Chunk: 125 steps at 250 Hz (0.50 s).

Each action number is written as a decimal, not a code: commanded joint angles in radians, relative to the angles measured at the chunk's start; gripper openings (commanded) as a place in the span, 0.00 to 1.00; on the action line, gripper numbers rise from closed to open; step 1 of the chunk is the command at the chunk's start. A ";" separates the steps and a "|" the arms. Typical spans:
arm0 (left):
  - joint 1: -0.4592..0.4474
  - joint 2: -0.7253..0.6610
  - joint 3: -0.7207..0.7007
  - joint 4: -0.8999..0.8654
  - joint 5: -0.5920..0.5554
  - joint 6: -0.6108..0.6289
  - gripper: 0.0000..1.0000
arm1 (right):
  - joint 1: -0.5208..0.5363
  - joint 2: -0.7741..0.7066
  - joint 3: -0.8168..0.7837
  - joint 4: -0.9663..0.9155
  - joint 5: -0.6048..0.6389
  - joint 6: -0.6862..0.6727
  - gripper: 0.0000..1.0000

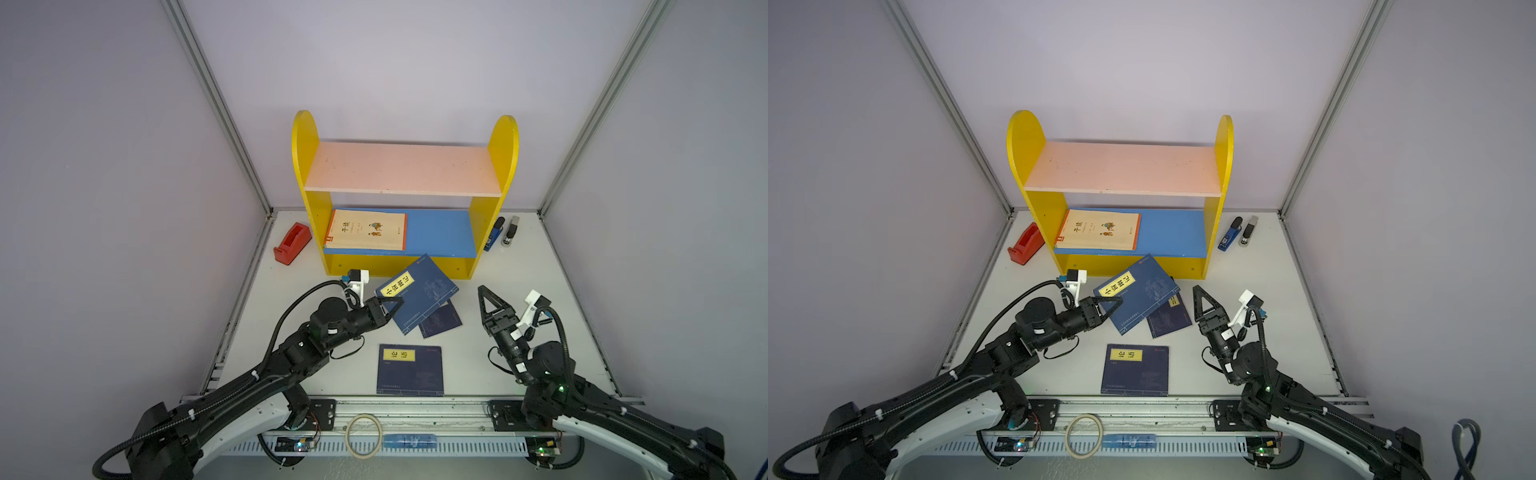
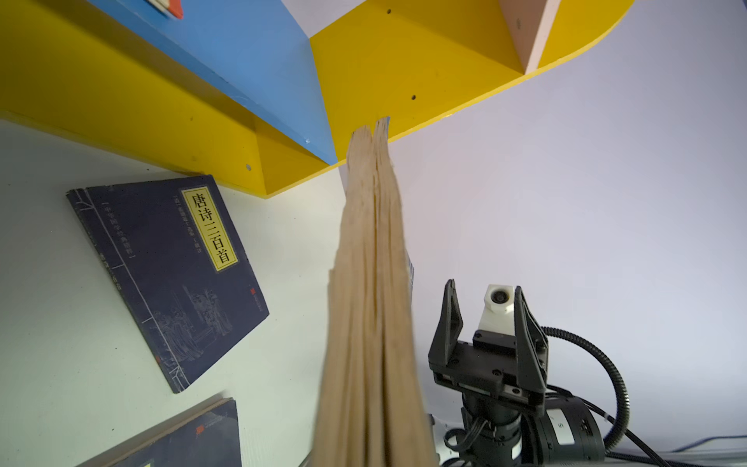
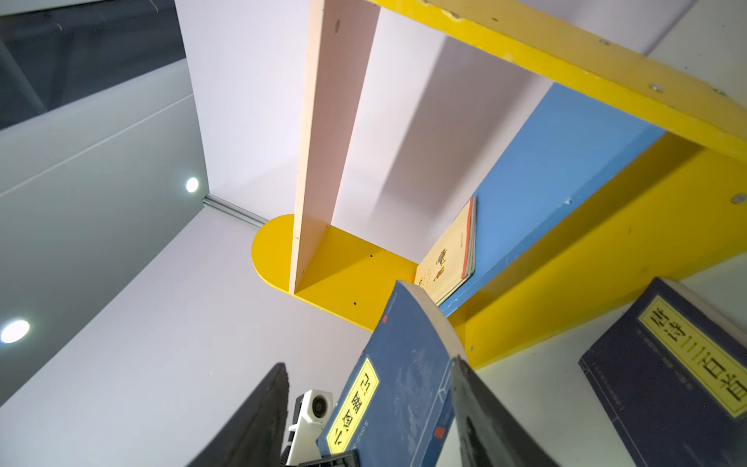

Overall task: Stacking books/files
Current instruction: Place the book on the bookshelf.

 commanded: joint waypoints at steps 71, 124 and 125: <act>0.146 -0.084 0.076 -0.183 0.271 0.052 0.00 | -0.286 0.371 0.172 -0.012 -0.671 -0.042 0.69; 0.187 -0.083 0.089 -0.218 0.329 0.078 0.00 | -0.415 0.339 0.176 0.023 -0.897 -0.038 0.70; 0.188 -0.082 0.089 -0.220 0.329 0.080 0.00 | -0.416 0.339 0.177 0.021 -0.901 -0.039 0.70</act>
